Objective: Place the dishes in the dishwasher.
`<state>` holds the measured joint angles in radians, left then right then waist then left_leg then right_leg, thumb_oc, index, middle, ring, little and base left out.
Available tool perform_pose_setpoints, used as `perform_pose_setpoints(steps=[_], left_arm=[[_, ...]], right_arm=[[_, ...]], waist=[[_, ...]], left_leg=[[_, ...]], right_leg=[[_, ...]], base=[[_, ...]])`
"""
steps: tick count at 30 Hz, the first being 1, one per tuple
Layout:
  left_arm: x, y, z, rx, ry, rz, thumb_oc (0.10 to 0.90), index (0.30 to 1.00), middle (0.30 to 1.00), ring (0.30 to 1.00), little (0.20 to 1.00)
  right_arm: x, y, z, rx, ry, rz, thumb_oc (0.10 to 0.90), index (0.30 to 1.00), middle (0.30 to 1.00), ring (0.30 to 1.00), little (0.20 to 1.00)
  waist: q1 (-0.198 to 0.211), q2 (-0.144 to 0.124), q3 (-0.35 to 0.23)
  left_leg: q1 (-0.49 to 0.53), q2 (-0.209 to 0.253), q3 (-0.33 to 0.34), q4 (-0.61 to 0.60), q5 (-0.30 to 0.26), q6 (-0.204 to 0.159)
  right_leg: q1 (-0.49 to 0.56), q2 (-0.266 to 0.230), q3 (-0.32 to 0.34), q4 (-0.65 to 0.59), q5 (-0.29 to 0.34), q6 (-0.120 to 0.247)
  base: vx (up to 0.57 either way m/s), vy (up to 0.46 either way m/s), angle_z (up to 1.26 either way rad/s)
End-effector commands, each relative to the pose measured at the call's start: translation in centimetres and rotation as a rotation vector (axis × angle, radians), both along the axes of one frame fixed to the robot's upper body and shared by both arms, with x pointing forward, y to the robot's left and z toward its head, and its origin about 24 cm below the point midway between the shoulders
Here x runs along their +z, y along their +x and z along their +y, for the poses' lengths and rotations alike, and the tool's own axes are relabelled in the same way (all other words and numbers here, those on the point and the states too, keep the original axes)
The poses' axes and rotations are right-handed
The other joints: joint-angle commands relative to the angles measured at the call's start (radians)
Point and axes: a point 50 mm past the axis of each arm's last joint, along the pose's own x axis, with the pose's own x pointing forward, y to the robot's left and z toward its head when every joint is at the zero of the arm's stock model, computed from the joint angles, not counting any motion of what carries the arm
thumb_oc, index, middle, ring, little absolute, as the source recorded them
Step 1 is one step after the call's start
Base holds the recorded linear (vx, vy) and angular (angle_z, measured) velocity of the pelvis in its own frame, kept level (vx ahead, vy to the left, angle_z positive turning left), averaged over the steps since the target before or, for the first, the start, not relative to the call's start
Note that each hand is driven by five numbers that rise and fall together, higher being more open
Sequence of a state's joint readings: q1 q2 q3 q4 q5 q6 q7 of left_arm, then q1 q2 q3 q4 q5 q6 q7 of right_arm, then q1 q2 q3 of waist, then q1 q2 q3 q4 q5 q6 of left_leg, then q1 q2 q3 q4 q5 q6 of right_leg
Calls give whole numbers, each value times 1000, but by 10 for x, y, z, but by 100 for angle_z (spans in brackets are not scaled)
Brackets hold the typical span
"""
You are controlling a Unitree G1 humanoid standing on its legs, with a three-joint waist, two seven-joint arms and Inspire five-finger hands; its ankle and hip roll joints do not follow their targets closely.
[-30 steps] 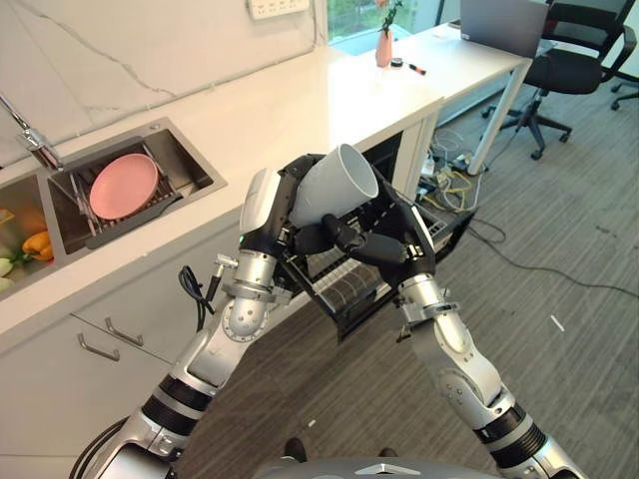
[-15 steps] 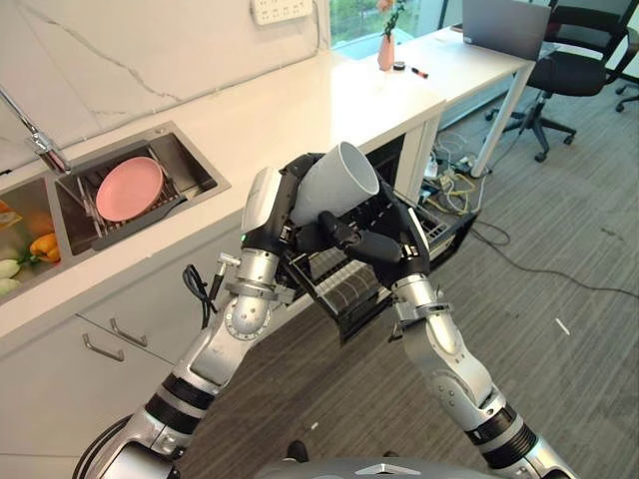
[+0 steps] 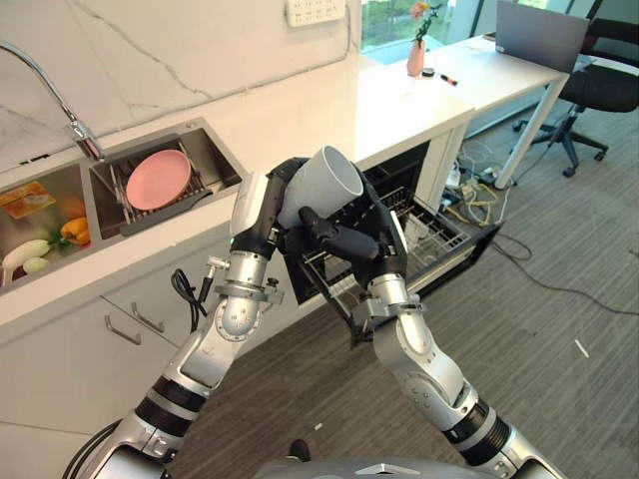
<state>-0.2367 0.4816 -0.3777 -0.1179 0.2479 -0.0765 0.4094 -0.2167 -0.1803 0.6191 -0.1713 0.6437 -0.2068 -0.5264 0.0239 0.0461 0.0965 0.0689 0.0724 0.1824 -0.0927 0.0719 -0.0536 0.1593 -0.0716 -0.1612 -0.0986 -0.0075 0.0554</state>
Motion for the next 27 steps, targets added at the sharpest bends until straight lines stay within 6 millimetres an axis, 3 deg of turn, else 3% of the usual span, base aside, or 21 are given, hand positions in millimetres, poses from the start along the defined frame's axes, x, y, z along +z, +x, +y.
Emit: perform_pose_setpoints(steps=[1,3,4,5,13,25,26,27], left_arm=[[6,-16,-59,-338,146,-96,400,300,300,300,300],[6,-16,-60,-344,152,-99,400,300,300,300,300],[10,-16,-61,-359,158,-112,400,300,300,300,300],[10,-16,-61,-361,155,-114,400,300,300,300,300],[13,-17,-57,-347,137,-122,400,300,300,300,300],[11,-16,-38,-246,60,-108,400,300,300,300,300],[10,-16,-35,-231,40,-97,740,811,811,811,811],[10,-16,-35,-230,40,-96,800,900,900,900,900]], right_arm=[[117,7,30,62,357,-416,800,900,900,900,900],[119,7,30,60,357,-422,800,900,900,900,900],[121,6,31,62,352,-436,430,345,345,345,345],[120,6,31,63,348,-434,400,300,300,300,300],[112,5,26,70,334,-427,400,300,300,300,300],[98,6,-1,-15,329,-412,400,300,300,300,300],[98,6,-7,-48,322,-421,400,300,300,300,300],[98,6,-7,-48,322,-421,400,300,300,300,300]], waist=[[7,-37,-54],[8,-38,-53],[9,-37,-54],[9,-38,-53],[9,-38,-51],[-2,-41,-49],[-3,-40,-48],[-3,-40,-48]], left_leg=[[52,12,-5,5,-51,-26],[50,11,-6,5,-51,-26],[48,11,-6,5,-50,-26],[48,11,-6,5,-50,-26],[48,11,-7,5,-50,-27],[51,13,-5,5,-51,-30],[52,13,-4,5,-51,-30],[52,13,-4,5,-51,-30]], right_leg=[[2,-26,4,11,4,75],[2,-26,3,11,4,75],[1,-28,1,11,5,75],[1,-28,0,11,5,76],[2,-28,-5,11,7,76],[0,-29,-6,11,8,76],[1,-29,-6,11,8,77],[1,-29,-6,11,8,77]], base=[[0,0,0],[0,0,0],[0,0,0],[0,0,0],[0,0,0],[0,0,0],[0,0,0],[0,0,0]])
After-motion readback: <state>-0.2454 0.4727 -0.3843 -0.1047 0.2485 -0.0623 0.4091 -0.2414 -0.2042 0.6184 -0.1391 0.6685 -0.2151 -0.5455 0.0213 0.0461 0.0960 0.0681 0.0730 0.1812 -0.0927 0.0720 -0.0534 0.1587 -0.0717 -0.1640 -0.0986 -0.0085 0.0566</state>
